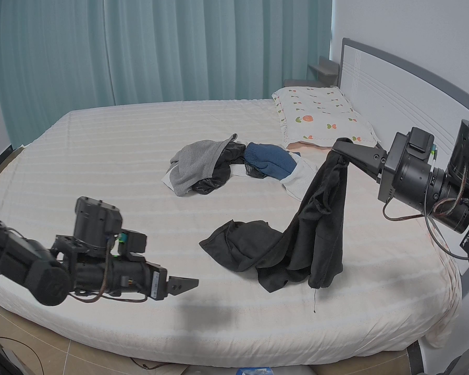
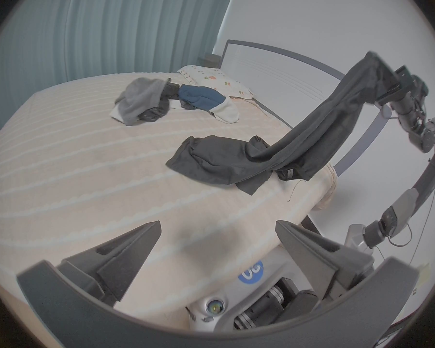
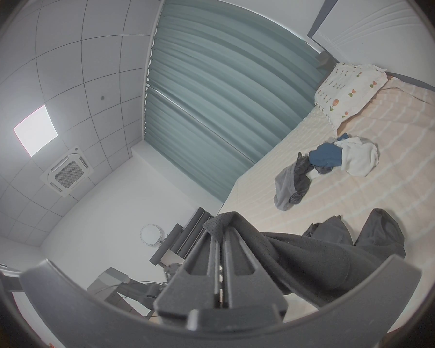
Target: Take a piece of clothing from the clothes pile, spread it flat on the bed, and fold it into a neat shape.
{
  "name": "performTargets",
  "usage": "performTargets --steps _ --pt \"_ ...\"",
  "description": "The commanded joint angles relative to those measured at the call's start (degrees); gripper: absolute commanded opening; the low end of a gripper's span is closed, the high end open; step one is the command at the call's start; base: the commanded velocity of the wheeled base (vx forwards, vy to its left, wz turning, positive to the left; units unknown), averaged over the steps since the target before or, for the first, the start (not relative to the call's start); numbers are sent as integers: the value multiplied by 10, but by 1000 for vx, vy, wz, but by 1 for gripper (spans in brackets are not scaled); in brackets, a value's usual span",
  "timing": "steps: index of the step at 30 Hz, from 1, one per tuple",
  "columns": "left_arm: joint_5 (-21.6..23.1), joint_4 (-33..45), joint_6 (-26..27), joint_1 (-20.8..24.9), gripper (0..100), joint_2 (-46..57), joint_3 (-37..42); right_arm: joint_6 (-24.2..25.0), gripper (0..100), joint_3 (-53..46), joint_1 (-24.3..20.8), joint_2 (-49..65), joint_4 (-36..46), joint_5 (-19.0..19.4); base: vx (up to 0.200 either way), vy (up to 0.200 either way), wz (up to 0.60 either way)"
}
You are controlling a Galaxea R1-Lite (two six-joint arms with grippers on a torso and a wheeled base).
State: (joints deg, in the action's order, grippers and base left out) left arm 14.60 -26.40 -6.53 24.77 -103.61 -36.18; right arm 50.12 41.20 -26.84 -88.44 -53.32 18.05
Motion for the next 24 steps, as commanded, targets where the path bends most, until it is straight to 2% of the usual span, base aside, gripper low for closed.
performTargets --steps 1,5,11,14,15,24 --pt "-4 -64 3 33 100 -143 -61 0 0 23 -15 1 7 -4 0 0 0" --pt "-13 -117 2 34 100 -181 -91 0 0 26 -19 4 9 -7 0 0 0" --pt "-16 -123 65 35 100 -225 -115 0 0 33 -16 5 8 -7 0 0 0" --pt "-16 -123 69 35 100 -231 -122 0 0 34 -16 5 8 -7 0 0 0" --pt "-18 -122 69 35 100 -255 -156 0 0 34 -15 10 8 -6 0 0 0" --pt "-60 -123 64 34 100 -362 -288 0 0 34 -12 20 9 -6 0 0 0"
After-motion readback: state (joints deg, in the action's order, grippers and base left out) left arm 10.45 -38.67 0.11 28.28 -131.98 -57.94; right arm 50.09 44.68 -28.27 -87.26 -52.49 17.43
